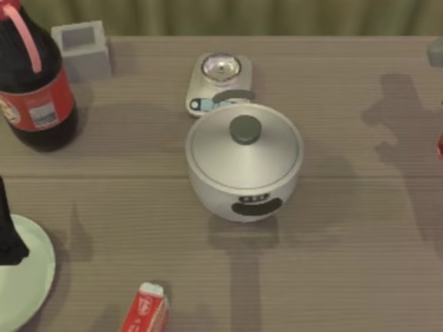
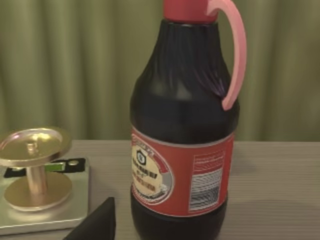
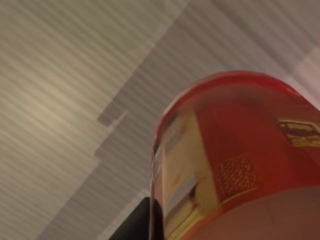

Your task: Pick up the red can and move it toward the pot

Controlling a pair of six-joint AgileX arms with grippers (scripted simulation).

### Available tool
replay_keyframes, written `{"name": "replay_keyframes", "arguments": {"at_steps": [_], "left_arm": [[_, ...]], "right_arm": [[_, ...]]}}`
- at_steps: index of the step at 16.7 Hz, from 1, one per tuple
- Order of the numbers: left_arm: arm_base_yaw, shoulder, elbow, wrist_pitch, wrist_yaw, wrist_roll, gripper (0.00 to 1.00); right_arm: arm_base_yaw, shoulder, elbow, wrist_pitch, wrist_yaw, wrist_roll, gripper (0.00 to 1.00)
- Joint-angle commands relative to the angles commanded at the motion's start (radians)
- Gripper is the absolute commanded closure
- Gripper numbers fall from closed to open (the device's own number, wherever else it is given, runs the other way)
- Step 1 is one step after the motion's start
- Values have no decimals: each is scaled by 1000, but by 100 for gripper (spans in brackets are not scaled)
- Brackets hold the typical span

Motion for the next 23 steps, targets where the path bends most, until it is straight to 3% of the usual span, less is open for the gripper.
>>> {"name": "replay_keyframes", "arguments": {"at_steps": [3, 6, 16, 19, 23], "left_arm": [[0, 0, 0, 0, 0, 0, 0], [0, 0, 0, 0, 0, 0, 0], [0, 0, 0, 0, 0, 0, 0], [0, 0, 0, 0, 0, 0, 0], [0, 0, 0, 0, 0, 0, 0]], "right_arm": [[13, 14, 8, 0, -1, 34, 100], [50, 52, 31, 7, -2, 158, 100], [230, 193, 126, 78, 4, 862, 100], [259, 211, 132, 91, 5, 948, 100], [261, 213, 133, 92, 5, 956, 100]]}}
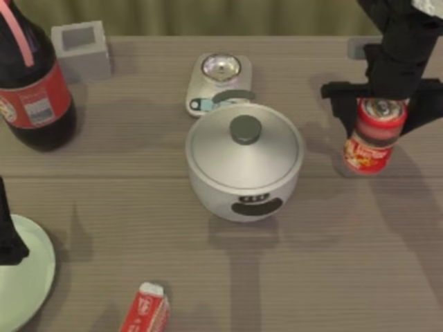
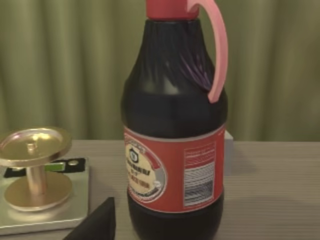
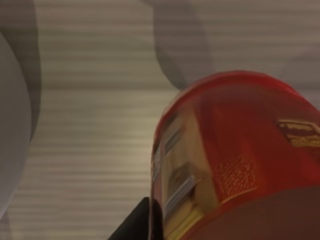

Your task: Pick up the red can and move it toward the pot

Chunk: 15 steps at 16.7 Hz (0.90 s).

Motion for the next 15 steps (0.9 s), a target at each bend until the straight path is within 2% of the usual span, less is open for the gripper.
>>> {"name": "replay_keyframes", "arguments": {"at_steps": [3, 9, 13, 15], "left_arm": [[0, 0, 0, 0, 0, 0, 0], [0, 0, 0, 0, 0, 0, 0], [0, 0, 0, 0, 0, 0, 0], [0, 0, 0, 0, 0, 0, 0]], "right_arm": [[-2, -2, -17, 16, -2, -2, 100], [2, 32, -140, 174, 0, 2, 100], [2, 33, -145, 178, 0, 2, 100], [2, 33, -145, 178, 0, 2, 85]]}}
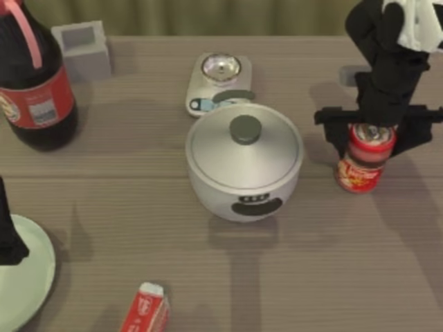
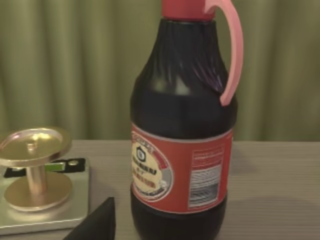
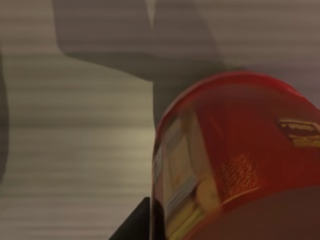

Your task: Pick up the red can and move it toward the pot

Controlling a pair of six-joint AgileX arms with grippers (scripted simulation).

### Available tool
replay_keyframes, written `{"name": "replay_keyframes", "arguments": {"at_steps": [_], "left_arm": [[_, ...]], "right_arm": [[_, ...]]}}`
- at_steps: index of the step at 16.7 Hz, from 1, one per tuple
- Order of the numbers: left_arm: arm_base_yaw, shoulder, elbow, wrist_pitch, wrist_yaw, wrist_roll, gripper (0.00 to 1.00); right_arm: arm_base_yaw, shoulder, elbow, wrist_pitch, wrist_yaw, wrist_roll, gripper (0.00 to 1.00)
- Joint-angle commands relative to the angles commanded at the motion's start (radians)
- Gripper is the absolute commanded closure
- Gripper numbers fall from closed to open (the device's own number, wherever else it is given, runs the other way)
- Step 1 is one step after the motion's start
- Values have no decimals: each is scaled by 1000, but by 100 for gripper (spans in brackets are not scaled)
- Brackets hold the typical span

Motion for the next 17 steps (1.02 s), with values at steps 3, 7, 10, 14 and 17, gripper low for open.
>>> {"name": "replay_keyframes", "arguments": {"at_steps": [3, 7, 10, 14, 17], "left_arm": [[0, 0, 0, 0, 0, 0, 0], [0, 0, 0, 0, 0, 0, 0], [0, 0, 0, 0, 0, 0, 0], [0, 0, 0, 0, 0, 0, 0], [0, 0, 0, 0, 0, 0, 0]], "right_arm": [[0, 0, 0, 0, 0, 0, 62], [0, 0, 0, 0, 0, 0, 32], [0, 0, 0, 0, 0, 0, 10], [0, 0, 0, 0, 0, 0, 0], [0, 0, 0, 0, 0, 0, 0]]}}
